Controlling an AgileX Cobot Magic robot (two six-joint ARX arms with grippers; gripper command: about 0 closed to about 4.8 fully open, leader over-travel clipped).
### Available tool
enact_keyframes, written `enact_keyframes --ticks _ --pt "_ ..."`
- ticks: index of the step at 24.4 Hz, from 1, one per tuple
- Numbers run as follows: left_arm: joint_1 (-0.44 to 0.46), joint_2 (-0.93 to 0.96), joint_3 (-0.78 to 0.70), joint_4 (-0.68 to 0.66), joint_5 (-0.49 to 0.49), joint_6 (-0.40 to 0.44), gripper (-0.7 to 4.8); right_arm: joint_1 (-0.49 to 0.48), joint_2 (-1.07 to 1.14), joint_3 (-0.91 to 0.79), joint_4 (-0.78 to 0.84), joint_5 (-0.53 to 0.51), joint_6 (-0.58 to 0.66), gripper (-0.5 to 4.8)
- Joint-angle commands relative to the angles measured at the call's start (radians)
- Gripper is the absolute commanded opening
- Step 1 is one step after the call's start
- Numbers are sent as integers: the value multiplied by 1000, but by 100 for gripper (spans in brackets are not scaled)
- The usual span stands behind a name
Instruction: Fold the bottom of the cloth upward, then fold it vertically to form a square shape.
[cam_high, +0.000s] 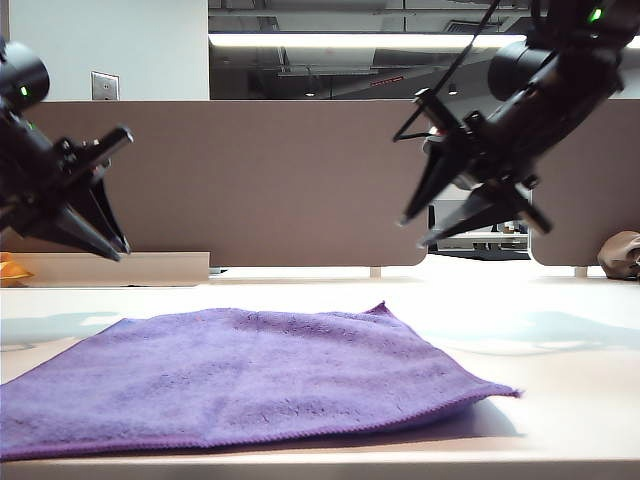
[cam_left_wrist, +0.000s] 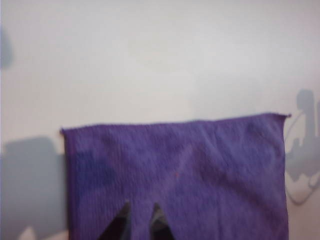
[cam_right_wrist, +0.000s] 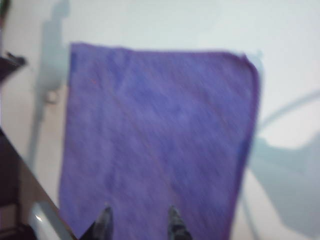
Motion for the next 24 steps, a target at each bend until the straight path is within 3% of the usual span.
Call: enact_keyframes --ticks 1,4,8,13,18,24 --pt "0 -96 1 -222 -5 182 57 17 -82 0 -275 108 -199 144" --pt "0 -194 -1 -332 -39 225 57 23 -133 -8 -368 167 -259 145" --pt "0 -375 -24 -391 -40 225 57 23 -250 -93 -369 168 -258 145" --pt "0 -631 -200 -387 -40 153 57 23 -437 -307 -333 164 -238 145" --pt "0 -709 -361 -362 -36 89 57 24 -506 -460 -284 141 -214 147" --pt "-1 -721 -501 -354 15 84 57 80 -513 -582 -155 95 -163 148"
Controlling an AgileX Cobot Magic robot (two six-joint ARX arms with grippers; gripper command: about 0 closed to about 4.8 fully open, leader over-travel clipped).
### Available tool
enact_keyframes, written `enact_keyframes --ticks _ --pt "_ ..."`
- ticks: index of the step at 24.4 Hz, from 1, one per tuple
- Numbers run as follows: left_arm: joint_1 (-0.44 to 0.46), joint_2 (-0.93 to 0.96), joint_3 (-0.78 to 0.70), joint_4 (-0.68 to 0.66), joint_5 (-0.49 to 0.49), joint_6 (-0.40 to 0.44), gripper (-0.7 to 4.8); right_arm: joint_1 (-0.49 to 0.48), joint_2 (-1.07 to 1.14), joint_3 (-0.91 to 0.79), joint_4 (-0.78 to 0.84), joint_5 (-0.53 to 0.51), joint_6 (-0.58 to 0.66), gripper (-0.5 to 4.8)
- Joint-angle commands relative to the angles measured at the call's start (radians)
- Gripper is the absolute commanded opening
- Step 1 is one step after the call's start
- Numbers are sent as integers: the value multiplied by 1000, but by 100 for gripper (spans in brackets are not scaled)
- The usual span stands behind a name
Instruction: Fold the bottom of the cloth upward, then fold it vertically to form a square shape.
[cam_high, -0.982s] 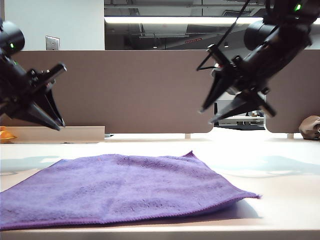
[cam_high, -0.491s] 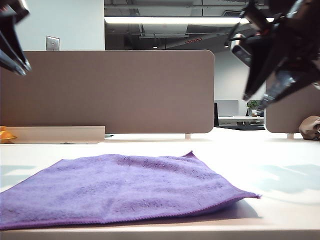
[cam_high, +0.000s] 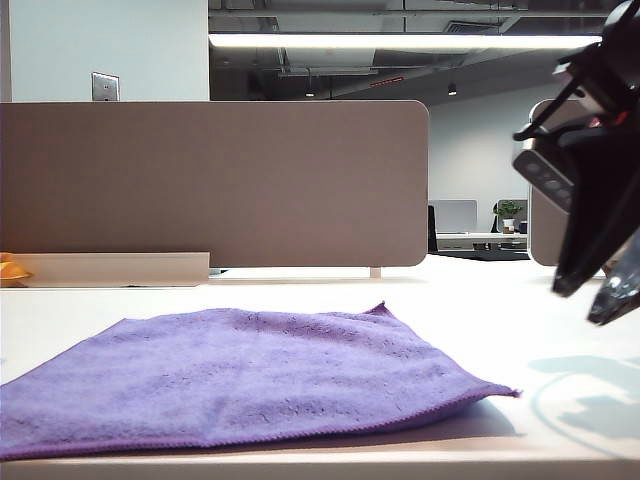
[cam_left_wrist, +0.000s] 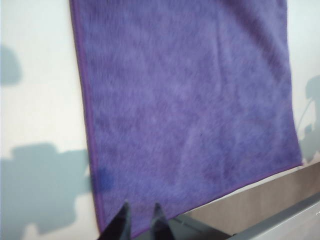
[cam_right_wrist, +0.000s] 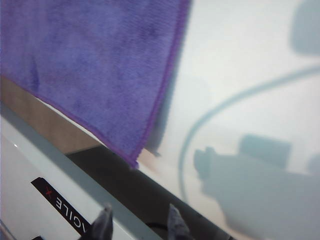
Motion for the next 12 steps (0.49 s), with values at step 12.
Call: enact_keyframes --ticks 12 --pt "0 -6 -110 20 17 -45 57 146 39 -73 238 19 154 163"
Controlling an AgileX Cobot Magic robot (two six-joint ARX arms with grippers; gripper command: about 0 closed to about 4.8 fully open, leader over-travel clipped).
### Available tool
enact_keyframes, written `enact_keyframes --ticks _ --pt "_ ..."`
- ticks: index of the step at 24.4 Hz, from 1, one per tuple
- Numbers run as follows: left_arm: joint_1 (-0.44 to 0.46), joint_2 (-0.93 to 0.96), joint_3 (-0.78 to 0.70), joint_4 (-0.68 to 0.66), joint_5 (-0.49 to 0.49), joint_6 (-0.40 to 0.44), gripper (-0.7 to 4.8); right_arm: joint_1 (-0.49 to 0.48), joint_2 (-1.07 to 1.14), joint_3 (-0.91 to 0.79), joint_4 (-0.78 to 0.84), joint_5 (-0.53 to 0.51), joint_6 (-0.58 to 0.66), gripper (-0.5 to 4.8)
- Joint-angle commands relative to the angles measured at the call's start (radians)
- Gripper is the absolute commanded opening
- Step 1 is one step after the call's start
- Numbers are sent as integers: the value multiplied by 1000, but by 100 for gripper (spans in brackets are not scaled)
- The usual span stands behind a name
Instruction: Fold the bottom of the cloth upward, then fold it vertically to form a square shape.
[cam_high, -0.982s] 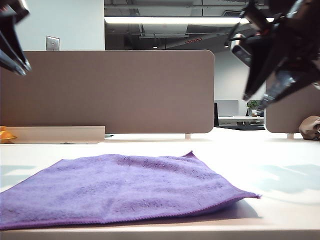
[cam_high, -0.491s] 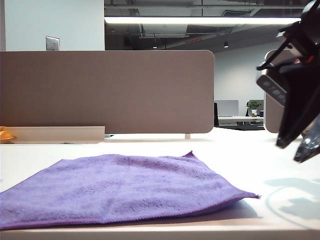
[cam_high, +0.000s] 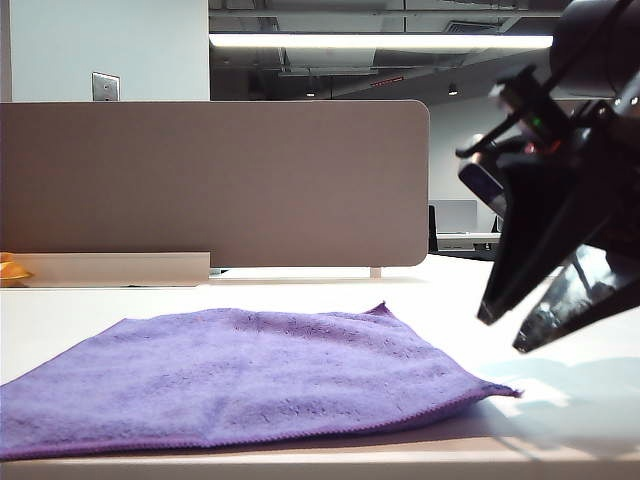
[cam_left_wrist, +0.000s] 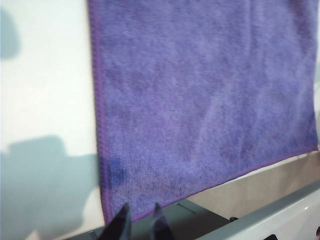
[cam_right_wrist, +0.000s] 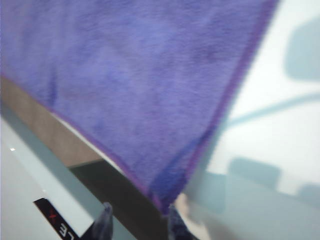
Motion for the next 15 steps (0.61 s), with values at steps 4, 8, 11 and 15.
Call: enact_keyframes --ticks 4,8,11,15 --pt "0 -3 2 -3 -36 -14 57 0 74 1 5 -11 7 181" --pt "0 -3 2 -4 -39 -16 57 0 114 1 22 -17 6 181" --pt "0 -3 0 -8 -39 -19 57 0 119 1 43 -29 7 181" --pt "0 -2 0 -15 -81 -27 57 1 121 1 73 -39 26 181"
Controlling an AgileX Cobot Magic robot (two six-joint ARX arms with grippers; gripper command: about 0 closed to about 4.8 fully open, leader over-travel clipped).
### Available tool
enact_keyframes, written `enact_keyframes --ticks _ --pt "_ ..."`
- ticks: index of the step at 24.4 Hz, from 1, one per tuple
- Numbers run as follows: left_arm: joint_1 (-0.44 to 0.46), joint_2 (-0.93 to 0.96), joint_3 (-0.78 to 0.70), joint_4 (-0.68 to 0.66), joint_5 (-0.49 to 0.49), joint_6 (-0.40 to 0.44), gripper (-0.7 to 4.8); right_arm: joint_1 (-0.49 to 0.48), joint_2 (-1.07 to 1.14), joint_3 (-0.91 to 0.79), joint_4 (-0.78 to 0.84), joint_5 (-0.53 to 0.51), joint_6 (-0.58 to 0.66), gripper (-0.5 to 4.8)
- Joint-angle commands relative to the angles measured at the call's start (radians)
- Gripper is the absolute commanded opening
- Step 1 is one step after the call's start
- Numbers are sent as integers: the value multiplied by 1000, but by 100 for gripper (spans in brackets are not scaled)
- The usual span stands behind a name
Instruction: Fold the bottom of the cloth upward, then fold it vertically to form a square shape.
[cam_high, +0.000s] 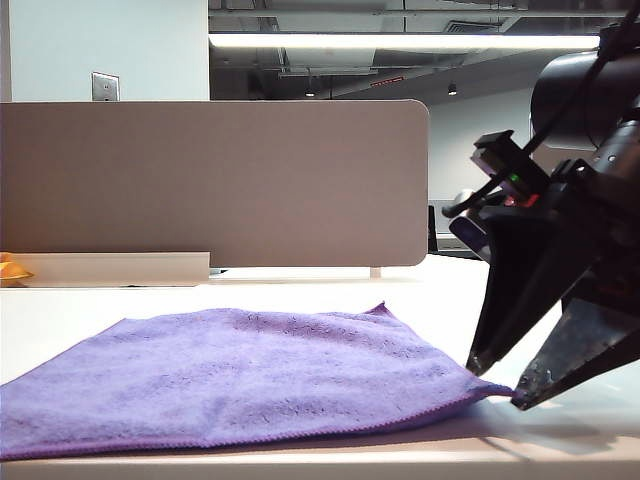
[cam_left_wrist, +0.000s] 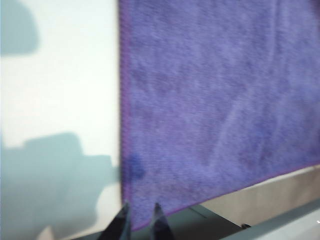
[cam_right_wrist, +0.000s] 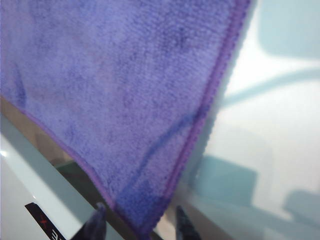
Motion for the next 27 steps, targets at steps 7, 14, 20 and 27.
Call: enact_keyframes --ticks 7,14,20,27 --pt "-1 18 0 -57 -18 -25 57 0 24 2 64 -32 35 133" --pt "-78 125 0 -66 -24 -39 83 0 42 2 94 -59 42 133" --pt "-92 174 0 -61 -61 -48 90 0 42 2 106 -76 42 134" --pt "-92 187 0 -51 -93 -55 90 0 42 2 115 -76 42 134"
